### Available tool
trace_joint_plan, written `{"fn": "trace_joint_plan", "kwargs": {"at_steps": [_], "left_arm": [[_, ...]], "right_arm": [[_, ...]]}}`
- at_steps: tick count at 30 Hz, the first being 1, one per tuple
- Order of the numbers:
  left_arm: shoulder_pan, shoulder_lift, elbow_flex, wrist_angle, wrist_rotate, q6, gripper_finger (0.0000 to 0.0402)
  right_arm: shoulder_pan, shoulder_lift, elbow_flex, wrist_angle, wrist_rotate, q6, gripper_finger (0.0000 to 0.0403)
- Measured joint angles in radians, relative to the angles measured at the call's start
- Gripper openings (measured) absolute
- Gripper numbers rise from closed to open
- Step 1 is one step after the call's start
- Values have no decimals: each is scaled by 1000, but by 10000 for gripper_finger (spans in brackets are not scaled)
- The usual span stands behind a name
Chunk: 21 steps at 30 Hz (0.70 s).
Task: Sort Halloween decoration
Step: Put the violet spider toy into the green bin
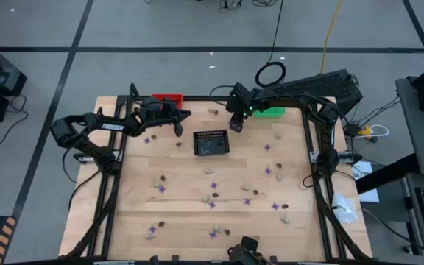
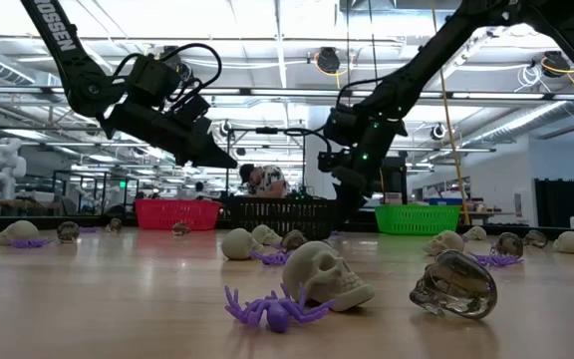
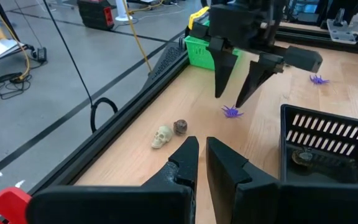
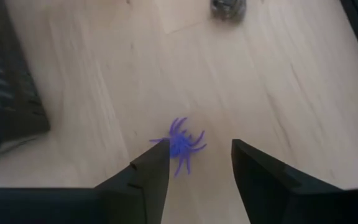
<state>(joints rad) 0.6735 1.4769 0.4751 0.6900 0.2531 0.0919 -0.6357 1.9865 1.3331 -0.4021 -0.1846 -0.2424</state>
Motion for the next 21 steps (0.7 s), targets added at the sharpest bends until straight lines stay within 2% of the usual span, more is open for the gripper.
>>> {"fn": "trace_joint_plan", "kwargs": {"at_steps": [11, 14, 21], "left_arm": [[0, 0, 0, -30, 0, -1, 24], [0, 0, 0, -34, 0, -4, 24], [0, 0, 0, -45, 0, -4, 24]], "right_arm": [[2, 65, 5, 20, 13, 45, 139], [2, 62, 5, 4, 14, 46, 109], [1, 65, 20, -9, 7, 36, 9]]}}
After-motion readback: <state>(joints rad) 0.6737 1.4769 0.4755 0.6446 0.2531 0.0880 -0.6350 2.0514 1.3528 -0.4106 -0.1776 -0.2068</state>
